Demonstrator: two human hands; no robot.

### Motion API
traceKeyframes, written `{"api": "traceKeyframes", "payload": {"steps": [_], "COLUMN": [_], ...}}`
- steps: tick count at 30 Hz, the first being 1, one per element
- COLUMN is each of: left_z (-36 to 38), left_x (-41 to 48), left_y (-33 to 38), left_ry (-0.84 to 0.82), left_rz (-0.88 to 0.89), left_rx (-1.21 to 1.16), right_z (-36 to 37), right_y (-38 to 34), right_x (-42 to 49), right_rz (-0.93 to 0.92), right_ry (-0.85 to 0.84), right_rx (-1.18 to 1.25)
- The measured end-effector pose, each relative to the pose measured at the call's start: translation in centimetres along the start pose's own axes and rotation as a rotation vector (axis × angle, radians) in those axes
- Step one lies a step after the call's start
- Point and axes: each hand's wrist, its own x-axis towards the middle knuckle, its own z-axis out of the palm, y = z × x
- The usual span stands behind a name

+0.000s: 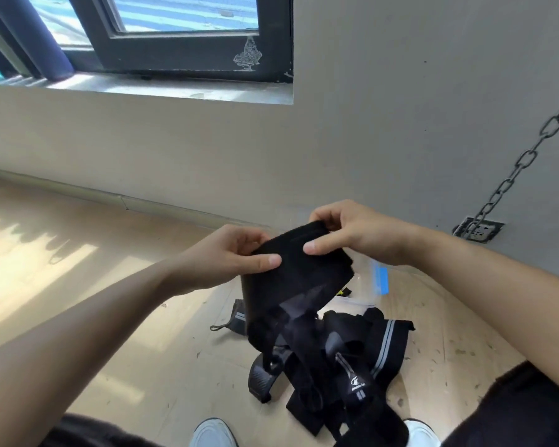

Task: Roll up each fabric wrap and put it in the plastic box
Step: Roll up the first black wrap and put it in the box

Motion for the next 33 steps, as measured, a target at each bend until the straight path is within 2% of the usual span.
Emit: {"api": "traceKeyframes", "payload": {"steps": [4,6,12,14,16,18,23,25,30,33], "left_z": [-1.4,-2.0,-2.3,-1.7,-0.7,0.4,1.1,1.0,0.6,-0.5], "left_x": [-0.8,-1.1,-1.2,-1.1,-1.0,-0.7,-0.2,-0.4,-0.5,-0.7], "left_y": [-0.5,-0.4,0.3,0.6,0.8,1.0,1.3,1.1,0.6,0.4], "left_ry": [-0.041,-0.042,-0.083,-0.077,-0.049,-0.026,-0.021,-0.028,0.019,-0.056], "left_rz": [-0.087,-0.113,-0.065,-0.028,0.033,0.099,0.180,0.169,0.082,-0.022], "left_rx": [0.083,0.118,0.295,0.284,0.185,0.141,0.128,0.132,0.197,0.181], "right_z": [-2.4,-3.5,-4.6,-4.3,-3.3,-1.2,2.2,2.1,1.8,0.1], "right_y": [0.6,0.8,0.9,0.8,0.8,0.9,0.8,0.8,0.6,-0.1], "right_x": [-0.1,-0.2,-1.1,-1.3,-1.3,-1.0,0.0,-0.2,0.1,-0.1], "right_rz": [0.030,0.045,0.232,0.245,0.186,0.151,0.078,0.073,-0.014,-0.027], "right_ry": [0.095,0.090,-0.096,-0.141,-0.204,-0.263,-0.220,-0.234,-0.095,0.002], "right_rx": [-0.040,-0.085,-0.422,-0.492,-0.443,-0.294,-0.149,-0.112,-0.059,-0.050]}}
